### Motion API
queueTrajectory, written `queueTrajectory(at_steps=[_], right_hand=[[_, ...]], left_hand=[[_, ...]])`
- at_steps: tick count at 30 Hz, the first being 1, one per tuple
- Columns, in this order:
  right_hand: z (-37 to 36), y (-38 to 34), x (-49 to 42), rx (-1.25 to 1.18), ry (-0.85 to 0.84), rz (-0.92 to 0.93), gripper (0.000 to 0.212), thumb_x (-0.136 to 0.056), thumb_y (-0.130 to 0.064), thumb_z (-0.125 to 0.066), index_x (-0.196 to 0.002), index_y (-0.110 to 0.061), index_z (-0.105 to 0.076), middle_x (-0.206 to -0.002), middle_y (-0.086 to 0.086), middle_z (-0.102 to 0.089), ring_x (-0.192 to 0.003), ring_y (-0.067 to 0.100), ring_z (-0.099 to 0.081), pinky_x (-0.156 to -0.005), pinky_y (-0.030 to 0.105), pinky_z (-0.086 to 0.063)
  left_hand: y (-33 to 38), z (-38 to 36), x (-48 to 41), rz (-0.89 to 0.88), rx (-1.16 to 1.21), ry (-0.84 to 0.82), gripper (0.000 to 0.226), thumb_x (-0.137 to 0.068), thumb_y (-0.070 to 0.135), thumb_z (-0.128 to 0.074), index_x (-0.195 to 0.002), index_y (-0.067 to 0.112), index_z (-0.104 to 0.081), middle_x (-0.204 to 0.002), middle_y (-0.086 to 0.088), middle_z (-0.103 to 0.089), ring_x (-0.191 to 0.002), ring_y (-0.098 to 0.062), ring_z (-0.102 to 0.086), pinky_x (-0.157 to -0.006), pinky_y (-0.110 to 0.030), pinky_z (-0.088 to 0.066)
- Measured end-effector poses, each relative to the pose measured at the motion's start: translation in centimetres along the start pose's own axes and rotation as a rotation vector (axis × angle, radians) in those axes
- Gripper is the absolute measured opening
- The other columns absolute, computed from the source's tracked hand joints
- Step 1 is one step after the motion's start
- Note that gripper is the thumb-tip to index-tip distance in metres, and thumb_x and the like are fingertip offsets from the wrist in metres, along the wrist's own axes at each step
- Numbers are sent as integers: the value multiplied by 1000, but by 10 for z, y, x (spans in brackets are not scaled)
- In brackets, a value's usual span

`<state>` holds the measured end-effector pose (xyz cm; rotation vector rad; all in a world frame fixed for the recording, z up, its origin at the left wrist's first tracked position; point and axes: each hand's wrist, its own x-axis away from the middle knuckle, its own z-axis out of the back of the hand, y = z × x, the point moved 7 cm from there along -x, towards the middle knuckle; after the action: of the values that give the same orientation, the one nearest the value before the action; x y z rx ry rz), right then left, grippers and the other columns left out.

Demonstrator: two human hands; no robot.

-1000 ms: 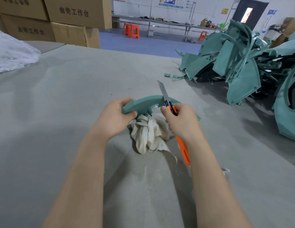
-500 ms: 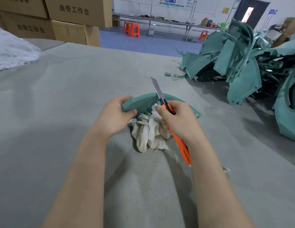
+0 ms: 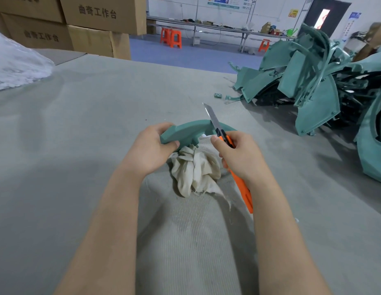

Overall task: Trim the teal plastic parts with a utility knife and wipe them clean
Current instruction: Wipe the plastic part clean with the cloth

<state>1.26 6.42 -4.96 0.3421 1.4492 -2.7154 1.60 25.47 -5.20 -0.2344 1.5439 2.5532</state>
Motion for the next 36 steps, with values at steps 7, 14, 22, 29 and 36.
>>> queueTrajectory(at_steps=[7,14,22,29,36], right_hand=[[-3,-7,4,18,-52,56,43,-92,-38,-60,-80,3,-54,-63,7,-49,-57,19,-47,-62,35,-42],[-6,-14,6,-15,-101,94,39,-92,-34,-61,-93,5,-61,-62,5,-45,-57,19,-45,-61,34,-40],[-8,-16,7,-90,-125,80,37,-93,-30,-61,-92,7,-60,-62,7,-47,-53,17,-47,-58,34,-41],[6,6,2,-30,-43,-133,58,-100,-46,-41,-91,8,-60,-58,4,-53,-47,18,-51,-54,32,-43],[6,10,3,-31,-67,-174,47,-101,-43,-42,-80,-6,-62,-42,-7,-48,-38,13,-46,-46,27,-39]], left_hand=[[0,0,0,-6,-12,-1,15,-89,3,-58,-95,14,-66,-92,-11,-66,-93,-31,-61,-82,-41,-47],[-2,-1,-2,-10,-20,-2,13,-88,3,-58,-90,14,-65,-85,-9,-64,-85,-30,-59,-75,-38,-44],[0,-1,-2,-17,-19,1,14,-88,3,-59,-94,13,-65,-90,-11,-65,-92,-33,-61,-84,-46,-47],[1,-1,-1,-66,-50,-28,25,-89,4,-59,-82,28,-62,-77,5,-61,-81,-22,-58,-75,-34,-44],[4,-2,1,-120,-116,-46,32,-89,8,-60,-81,39,-57,-74,11,-61,-72,-10,-54,-64,-13,-38]])
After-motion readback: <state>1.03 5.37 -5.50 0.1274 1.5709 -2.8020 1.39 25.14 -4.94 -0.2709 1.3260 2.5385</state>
